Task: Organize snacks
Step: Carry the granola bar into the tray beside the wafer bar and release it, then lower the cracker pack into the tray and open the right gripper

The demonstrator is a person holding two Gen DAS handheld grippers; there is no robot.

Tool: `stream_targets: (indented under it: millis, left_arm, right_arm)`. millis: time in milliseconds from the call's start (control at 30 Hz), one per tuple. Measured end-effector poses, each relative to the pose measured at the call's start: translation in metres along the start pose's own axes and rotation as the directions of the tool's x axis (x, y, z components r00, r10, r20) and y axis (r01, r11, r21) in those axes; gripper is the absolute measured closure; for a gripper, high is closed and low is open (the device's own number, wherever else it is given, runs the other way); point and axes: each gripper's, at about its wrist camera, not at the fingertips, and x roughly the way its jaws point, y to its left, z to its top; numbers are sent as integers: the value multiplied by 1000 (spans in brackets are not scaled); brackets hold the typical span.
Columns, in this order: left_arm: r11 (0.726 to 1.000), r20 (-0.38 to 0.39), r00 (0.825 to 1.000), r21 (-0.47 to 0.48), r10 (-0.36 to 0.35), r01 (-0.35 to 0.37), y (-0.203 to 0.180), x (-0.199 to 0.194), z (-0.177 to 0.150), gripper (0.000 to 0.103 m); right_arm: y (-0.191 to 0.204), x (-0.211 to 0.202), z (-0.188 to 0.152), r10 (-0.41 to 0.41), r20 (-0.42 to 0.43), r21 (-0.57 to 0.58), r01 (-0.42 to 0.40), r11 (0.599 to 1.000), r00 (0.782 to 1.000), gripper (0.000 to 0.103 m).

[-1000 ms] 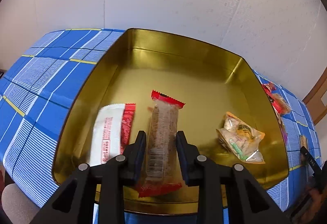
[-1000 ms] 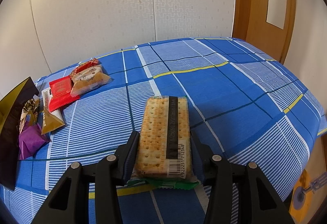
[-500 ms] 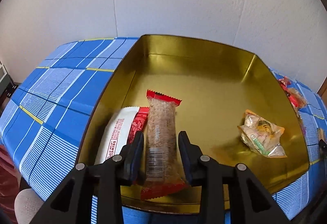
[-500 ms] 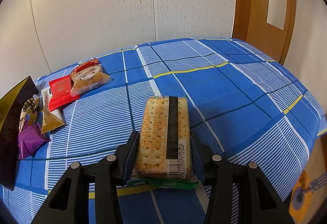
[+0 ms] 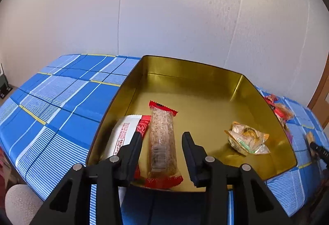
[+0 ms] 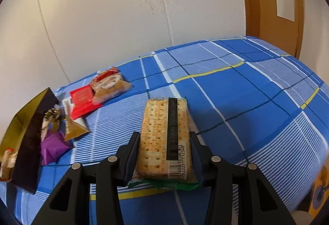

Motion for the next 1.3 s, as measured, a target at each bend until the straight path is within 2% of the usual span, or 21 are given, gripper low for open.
stream_targets:
  millis: [200,467,700,867,967,1133,1300]
  left_arm:
    - [999,-30,1000,36,-5,6,-14,-7,-5,62]
    - [999,-73,997,52,-12,16,-28,-21,-7,62]
    - [997,-99,995,68,-17,24,-42,-29,-7,62]
    - [996,-98,995,87,-13,22,-51,-35,-10,62]
    - [997,-97,995,78,-17,24,-51,-37,-9,62]
    - [997,-94,995,66,-27,33,-51,-40,-8,62]
    - [998,-97,995,57,-34,40,-51,-40,-8,62]
  right_arm:
    - [28,-10,-3,124,8,-68,-123,990,992,56]
    - [87,-27,-12,271,-33,-157,-272,949,962,56]
    - [150,-46,-20,407,-90,-254,-417,873,909,56]
    - [185,-51,-25,453,-127,-296,-470,832,882,56]
    - [204,-48,-28,449,-153,-322,-474,820,881,56]
    - [223,-26,-32,402,-199,-321,-447,835,894,56]
    - [235,-20,-33,365,-177,-368,-406,836,914,56]
